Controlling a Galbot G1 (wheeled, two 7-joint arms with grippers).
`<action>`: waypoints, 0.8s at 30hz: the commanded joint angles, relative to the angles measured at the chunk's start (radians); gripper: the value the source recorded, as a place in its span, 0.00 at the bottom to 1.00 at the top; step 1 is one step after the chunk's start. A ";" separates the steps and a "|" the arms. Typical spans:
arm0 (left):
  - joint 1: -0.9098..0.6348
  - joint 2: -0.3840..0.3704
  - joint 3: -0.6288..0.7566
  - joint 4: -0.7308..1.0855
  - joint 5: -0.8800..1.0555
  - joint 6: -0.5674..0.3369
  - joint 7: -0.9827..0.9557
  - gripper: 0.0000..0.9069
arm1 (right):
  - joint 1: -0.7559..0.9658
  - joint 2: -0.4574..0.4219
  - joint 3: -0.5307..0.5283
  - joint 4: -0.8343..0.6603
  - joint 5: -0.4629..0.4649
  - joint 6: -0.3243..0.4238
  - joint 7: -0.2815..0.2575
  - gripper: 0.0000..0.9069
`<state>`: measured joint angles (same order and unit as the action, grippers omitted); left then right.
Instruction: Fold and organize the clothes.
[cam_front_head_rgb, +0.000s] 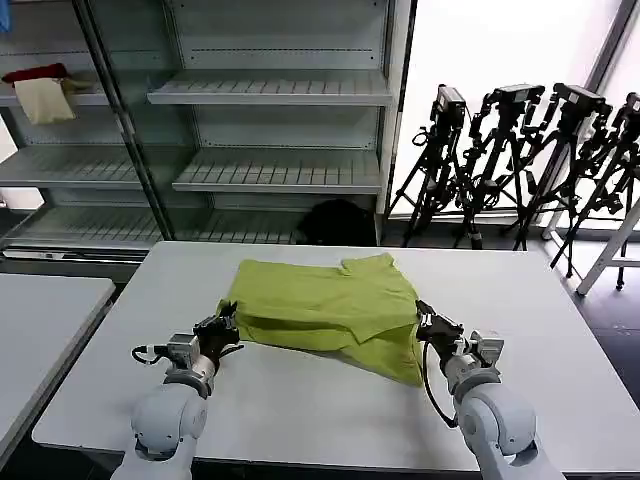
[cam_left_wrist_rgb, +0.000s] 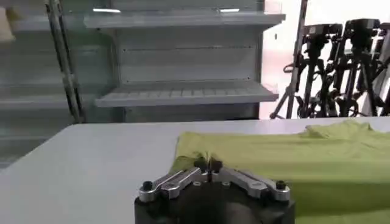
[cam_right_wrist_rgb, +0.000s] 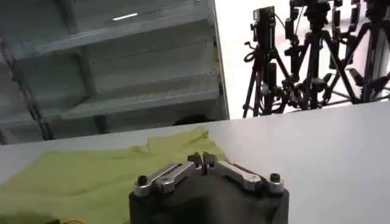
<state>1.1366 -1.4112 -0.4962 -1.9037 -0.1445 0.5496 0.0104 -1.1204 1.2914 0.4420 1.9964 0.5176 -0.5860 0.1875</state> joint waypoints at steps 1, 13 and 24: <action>-0.001 0.000 0.001 0.002 0.002 -0.001 0.000 0.00 | 0.053 0.004 0.004 -0.050 -0.017 0.002 -0.007 0.39; -0.003 0.000 0.000 0.010 0.001 -0.003 0.000 0.80 | 0.096 0.001 0.030 -0.031 -0.014 0.005 -0.024 1.00; -0.024 0.003 0.002 0.039 0.006 -0.003 0.005 1.00 | -0.040 -0.015 0.039 0.093 -0.058 0.004 -0.042 1.00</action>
<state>1.1133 -1.4075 -0.4942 -1.8725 -0.1368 0.5446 0.0121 -1.0959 1.2791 0.4743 2.0203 0.4775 -0.5820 0.1547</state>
